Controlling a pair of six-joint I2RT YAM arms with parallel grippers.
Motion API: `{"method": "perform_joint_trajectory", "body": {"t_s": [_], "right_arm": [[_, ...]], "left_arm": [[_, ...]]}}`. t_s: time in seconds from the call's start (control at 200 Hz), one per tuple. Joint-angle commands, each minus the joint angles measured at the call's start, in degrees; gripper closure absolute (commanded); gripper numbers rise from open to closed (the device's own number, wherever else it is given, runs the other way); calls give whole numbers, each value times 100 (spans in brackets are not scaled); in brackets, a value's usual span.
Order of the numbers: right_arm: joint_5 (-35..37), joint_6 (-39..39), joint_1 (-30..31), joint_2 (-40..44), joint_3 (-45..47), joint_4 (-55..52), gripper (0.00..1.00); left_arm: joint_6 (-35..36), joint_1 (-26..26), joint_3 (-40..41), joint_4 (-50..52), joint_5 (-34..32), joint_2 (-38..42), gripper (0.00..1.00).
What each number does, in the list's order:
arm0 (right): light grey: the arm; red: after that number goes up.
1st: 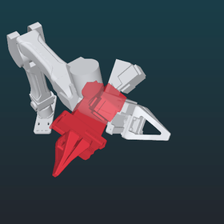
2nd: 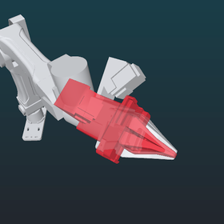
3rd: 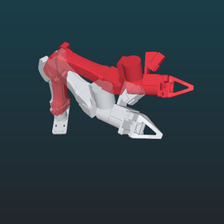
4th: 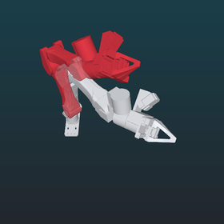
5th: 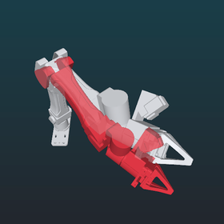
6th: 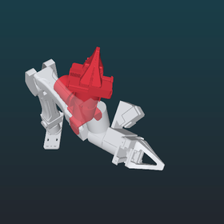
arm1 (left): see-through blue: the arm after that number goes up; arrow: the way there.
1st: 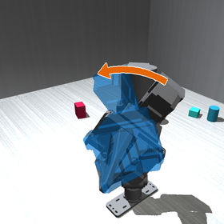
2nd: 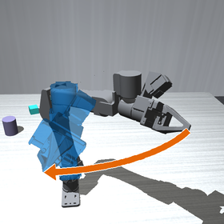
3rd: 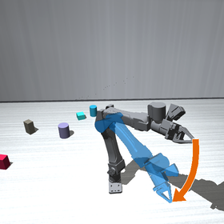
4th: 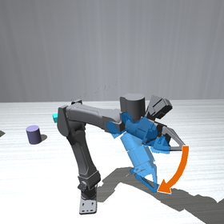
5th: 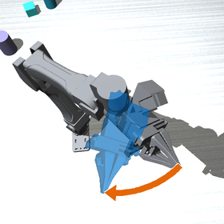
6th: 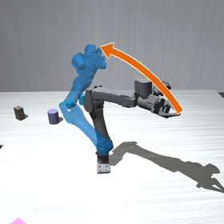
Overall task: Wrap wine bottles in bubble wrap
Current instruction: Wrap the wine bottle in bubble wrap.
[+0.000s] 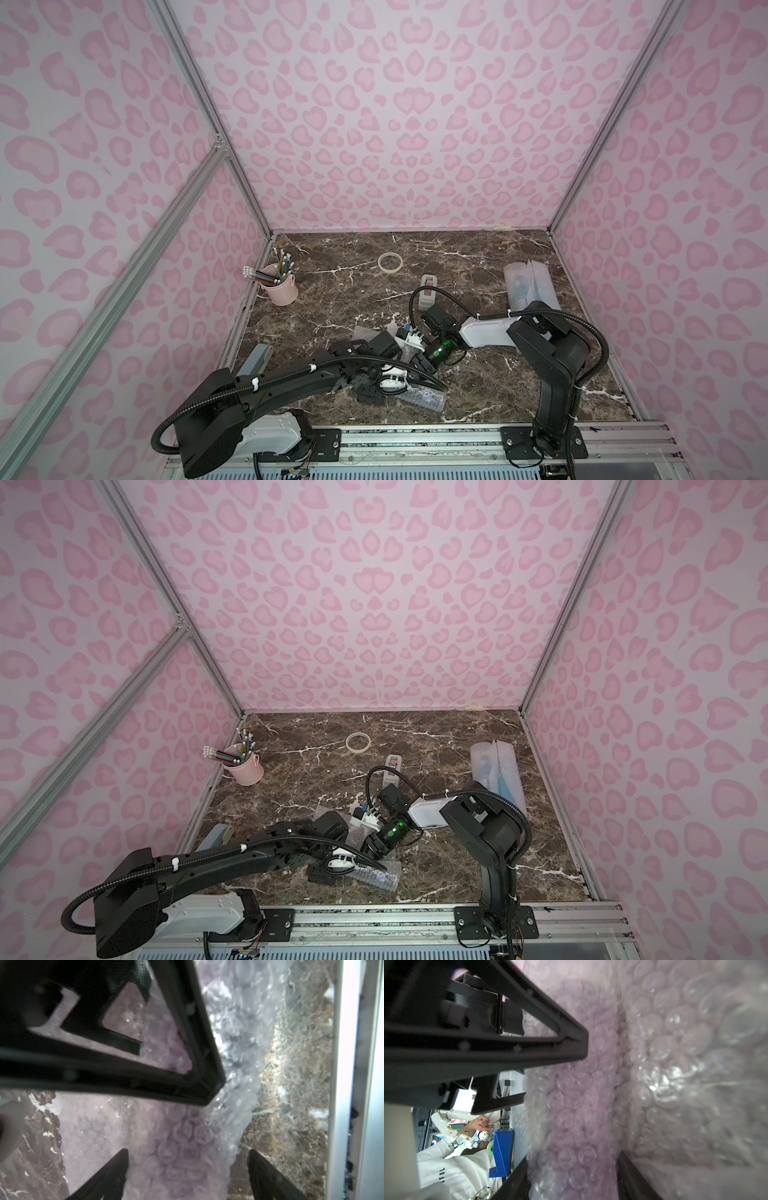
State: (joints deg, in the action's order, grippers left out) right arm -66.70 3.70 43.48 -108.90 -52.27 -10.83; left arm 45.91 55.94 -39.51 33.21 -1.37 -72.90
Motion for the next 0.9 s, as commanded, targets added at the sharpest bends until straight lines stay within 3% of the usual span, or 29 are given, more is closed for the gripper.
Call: {"method": "perform_joint_trajectory", "body": {"t_s": [0.0,0.2,0.32,0.46,0.52,0.615,0.895], "right_arm": [[-215,170,2,58,28,258,41],[-541,201,79,62,110,418,41],[-580,154,134,8,68,373,41],[-520,185,125,-44,100,409,40],[-497,242,99,-10,141,482,39],[-314,166,-15,75,193,380,34],[192,57,-612,382,477,238,22]], "left_arm": [[29,30,-48,-81,109,-162,10],[165,31,0,-326,-284,-405,15],[206,31,-7,-435,-604,-537,23],[181,31,-44,-333,-340,-589,28],[185,31,-25,-216,-165,-634,35],[203,31,-50,-12,-127,-716,57],[268,22,-5,61,-276,-634,53]]}}
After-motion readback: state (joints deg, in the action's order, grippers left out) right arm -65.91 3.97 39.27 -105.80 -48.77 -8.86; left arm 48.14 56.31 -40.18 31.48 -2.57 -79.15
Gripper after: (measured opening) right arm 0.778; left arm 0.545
